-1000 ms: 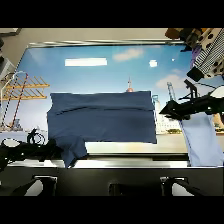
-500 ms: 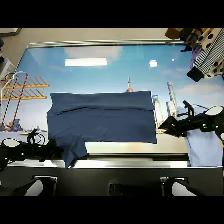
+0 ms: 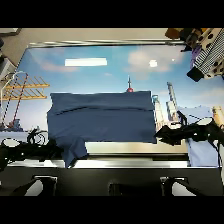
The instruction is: Fold the clothes and pants, and hang the long-sleeved shirts on hangers.
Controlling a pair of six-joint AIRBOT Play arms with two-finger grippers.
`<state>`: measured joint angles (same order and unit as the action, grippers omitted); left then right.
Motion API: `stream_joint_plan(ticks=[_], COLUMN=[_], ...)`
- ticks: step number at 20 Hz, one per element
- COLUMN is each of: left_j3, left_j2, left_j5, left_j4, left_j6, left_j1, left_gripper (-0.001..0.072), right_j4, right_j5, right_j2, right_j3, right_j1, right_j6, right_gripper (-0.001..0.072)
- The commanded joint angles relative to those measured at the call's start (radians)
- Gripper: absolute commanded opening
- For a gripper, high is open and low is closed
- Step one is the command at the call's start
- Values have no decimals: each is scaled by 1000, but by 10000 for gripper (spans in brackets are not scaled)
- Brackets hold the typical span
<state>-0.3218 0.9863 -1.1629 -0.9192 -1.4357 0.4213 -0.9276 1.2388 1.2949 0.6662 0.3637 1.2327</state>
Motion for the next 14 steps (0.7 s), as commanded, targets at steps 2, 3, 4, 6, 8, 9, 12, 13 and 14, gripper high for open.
stream_joint_plan(ticks=[2,3,4,6,8,9,12,13,14], left_j3=[-1,-1,-1,-1,-1,-1,-3,-9,-24], left_j2=[0,0,0,0,0,0,0,-1,-1], left_j5=[1,1,1,2,5,5,1,-3,-15], left_j4=[0,0,0,0,0,0,0,0,-3], left_j6=[0,0,0,0,0,0,0,0,0], left_j1=[-1,-1,-1,-1,-1,-1,-1,2,9], left_gripper=[14,14,14,14,14,14,14,14,14], right_j4=[45,68,85,108,104,104,114,120,121], right_j5=[-41,-47,-54,-64,-70,-82,-131,-129,-124], right_j2=[1,1,1,1,1,2,2,0,-6], right_j3=[-65,-76,-85,-99,-106,-106,-105,-105,-105], right_j1=[-1,-1,-1,-1,-23,-46,-119,-120,-116], right_j6=[-19,-33,-40,-40,-40,-40,-32,-32,-33], right_gripper=[477,477,477,476,475,472,234,74,28])
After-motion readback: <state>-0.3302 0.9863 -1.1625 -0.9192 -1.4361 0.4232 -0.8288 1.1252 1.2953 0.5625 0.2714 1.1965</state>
